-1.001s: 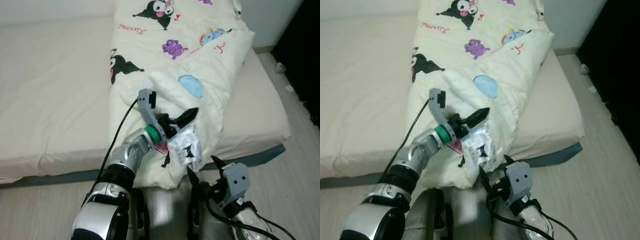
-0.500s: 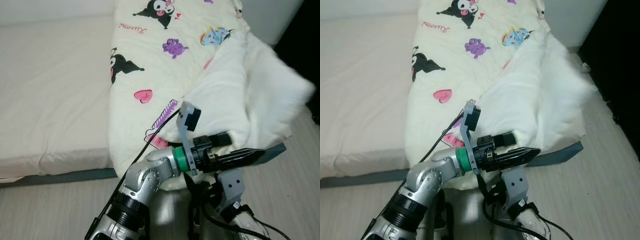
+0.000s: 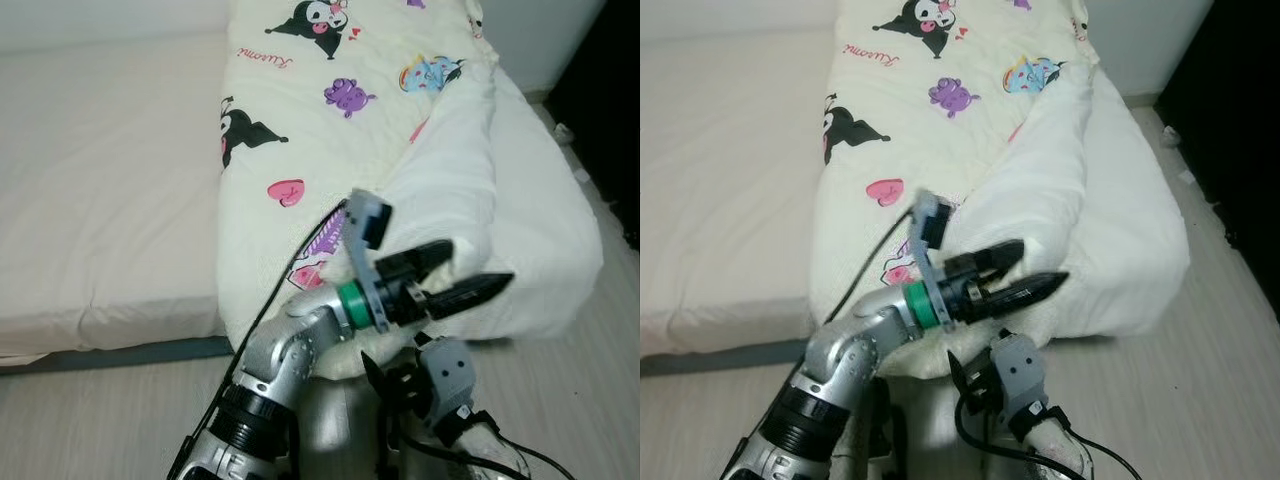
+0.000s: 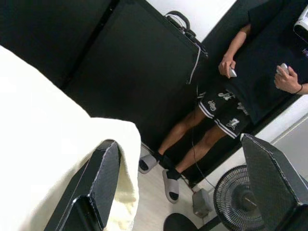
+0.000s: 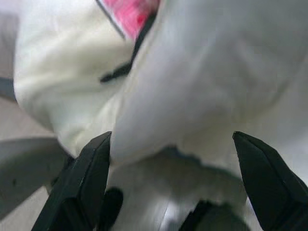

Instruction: Clean up the room

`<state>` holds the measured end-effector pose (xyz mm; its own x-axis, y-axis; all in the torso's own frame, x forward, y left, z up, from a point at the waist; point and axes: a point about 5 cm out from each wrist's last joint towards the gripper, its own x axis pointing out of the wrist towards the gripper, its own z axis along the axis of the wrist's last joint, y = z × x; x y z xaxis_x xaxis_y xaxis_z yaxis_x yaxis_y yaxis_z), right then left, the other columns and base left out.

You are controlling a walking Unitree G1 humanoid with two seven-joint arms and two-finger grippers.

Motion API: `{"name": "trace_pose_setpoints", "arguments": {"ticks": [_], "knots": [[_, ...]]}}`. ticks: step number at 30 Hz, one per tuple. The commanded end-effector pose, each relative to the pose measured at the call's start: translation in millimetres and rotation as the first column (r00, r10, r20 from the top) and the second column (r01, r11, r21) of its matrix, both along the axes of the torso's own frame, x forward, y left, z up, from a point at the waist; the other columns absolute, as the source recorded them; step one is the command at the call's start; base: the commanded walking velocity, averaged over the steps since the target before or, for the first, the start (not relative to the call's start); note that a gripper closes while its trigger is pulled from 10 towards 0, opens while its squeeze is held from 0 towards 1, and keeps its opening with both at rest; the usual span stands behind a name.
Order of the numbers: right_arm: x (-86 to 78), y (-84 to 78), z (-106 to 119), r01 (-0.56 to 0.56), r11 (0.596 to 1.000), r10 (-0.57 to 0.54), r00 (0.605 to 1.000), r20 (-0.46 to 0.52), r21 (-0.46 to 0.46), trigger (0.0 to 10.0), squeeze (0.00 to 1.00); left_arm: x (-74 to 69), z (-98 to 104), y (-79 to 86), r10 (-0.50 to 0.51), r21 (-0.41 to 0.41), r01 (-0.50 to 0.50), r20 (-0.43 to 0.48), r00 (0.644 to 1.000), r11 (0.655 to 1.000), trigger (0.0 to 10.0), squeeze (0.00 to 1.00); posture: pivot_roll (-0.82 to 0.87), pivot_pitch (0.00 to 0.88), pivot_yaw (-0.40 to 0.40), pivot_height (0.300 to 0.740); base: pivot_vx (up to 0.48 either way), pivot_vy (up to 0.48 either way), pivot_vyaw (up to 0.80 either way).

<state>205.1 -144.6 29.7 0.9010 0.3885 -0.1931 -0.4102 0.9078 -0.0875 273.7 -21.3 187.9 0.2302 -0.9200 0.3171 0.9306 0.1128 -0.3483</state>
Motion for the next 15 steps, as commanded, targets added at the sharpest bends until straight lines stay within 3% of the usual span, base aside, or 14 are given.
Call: {"name": "trace_pose_setpoints", "arguments": {"ticks": [1, 4, 9, 15], "knots": [[-10.0, -2.1, -15.3, 0.014, 0.999, -0.016, 0.997, -0.077, -0.029, 10.0, 0.00, -3.4, -2.8, 2.4, -0.007, 0.014, 0.007, 0.010, 1.000, 1.000, 10.0, 0.00, -0.08, 0.206, 0.153, 0.635, 0.000, 0.000, 0.00], [-16.1, -12.9, -32.0, 0.111, 0.991, -0.120, 0.983, -0.137, -0.076, 10.0, 0.00, -9.7, -22.2, 14.9, 0.046, 0.128, -0.051, 0.045, 0.998, 0.990, 10.0, 0.00, -0.08, 0.200, 0.153, 0.635, 0.000, 0.000, 0.00], [-22.9, -15.4, -43.4, 0.139, 0.985, -0.156, 0.969, -0.192, -0.099, 10.0, 0.00, -21.0, -31.0, 27.0, 0.045, 0.173, -0.057, 0.073, 0.996, 0.983, 10.0, 0.00, -0.07, 0.202, 0.154, 0.635, 0.000, 0.000, 0.00], [-30.9, -16.4, -56.2, 0.131, 0.982, -0.163, 0.950, -0.267, -0.134, 10.0, 0.00, -18.4, -35.6, 45.0, 0.090, 0.203, -0.101, 0.065, 0.994, 0.974, 10.0, 0.00, -0.07, 0.203, 0.151, 0.635, 0.000, 0.000, 0.00]]}}
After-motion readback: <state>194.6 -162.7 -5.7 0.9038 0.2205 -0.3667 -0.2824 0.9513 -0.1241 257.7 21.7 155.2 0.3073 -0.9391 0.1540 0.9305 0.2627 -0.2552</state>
